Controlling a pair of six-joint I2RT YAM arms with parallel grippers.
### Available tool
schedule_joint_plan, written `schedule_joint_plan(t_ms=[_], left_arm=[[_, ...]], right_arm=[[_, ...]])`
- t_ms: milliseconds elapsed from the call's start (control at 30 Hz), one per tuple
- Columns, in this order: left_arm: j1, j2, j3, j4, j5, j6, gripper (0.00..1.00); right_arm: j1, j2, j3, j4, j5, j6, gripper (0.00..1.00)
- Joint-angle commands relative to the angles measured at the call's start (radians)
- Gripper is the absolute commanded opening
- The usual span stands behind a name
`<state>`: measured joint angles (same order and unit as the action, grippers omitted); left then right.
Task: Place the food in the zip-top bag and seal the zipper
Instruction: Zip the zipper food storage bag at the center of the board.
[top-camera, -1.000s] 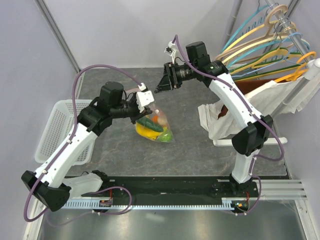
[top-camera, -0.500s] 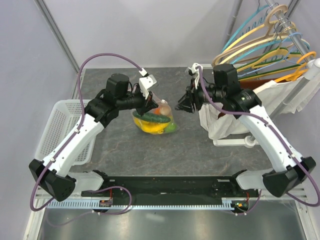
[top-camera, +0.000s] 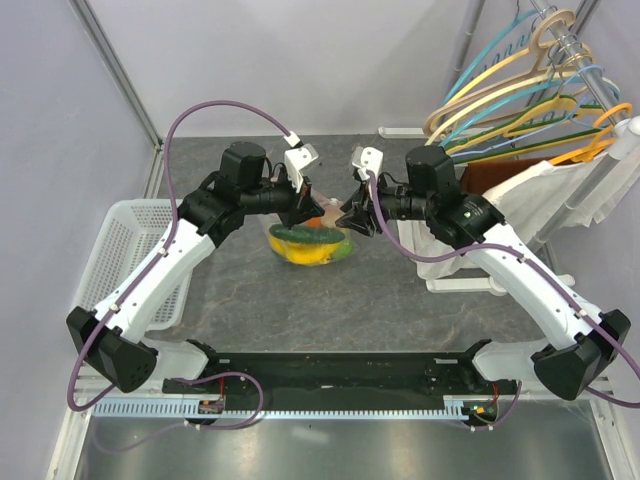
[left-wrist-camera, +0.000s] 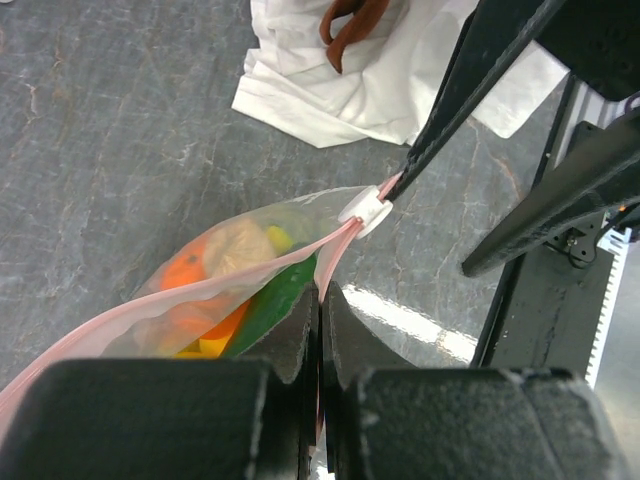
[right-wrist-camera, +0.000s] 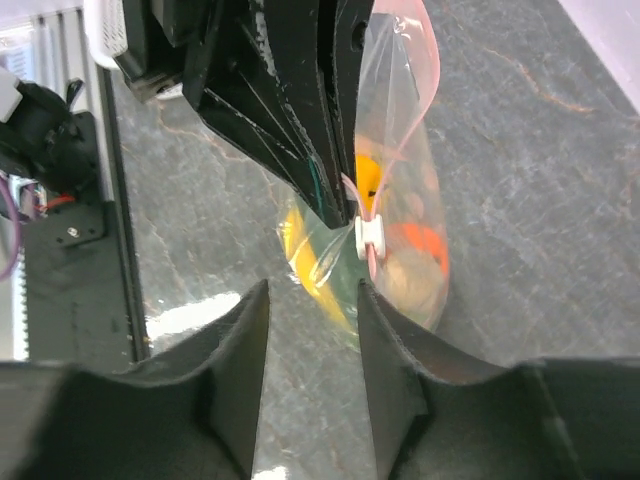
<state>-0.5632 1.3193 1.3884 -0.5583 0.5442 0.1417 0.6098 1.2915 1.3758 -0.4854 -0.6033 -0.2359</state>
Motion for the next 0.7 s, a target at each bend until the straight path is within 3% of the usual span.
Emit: schedule_joint_plan(t_ms=[0, 300, 567, 667], left_arm=[[-0.004, 0.0, 0.051, 0.04, 0.049, -0.045, 0.02], [-0.004, 0.001, 0.038, 0.038, 0.12, -0.037, 0.02], [-0.003, -0.014, 0.031, 0.021, 0.132, -0.022, 0.02], [0.002, -0.015, 0.032, 0.014, 0.134, -0.017, 0.02]], right_arm=[[0.013, -0.001, -0.014, 0.064, 0.034, -0.085, 0.41], [0.028, 0.012, -0.041, 0.079, 0.071, -0.144, 0.34], [0.028, -0.058, -0.135, 0.111, 0.05, -0.285, 0.39], [0.028, -0.119, -0.173, 0.116, 0.065, -0.258, 0.4]])
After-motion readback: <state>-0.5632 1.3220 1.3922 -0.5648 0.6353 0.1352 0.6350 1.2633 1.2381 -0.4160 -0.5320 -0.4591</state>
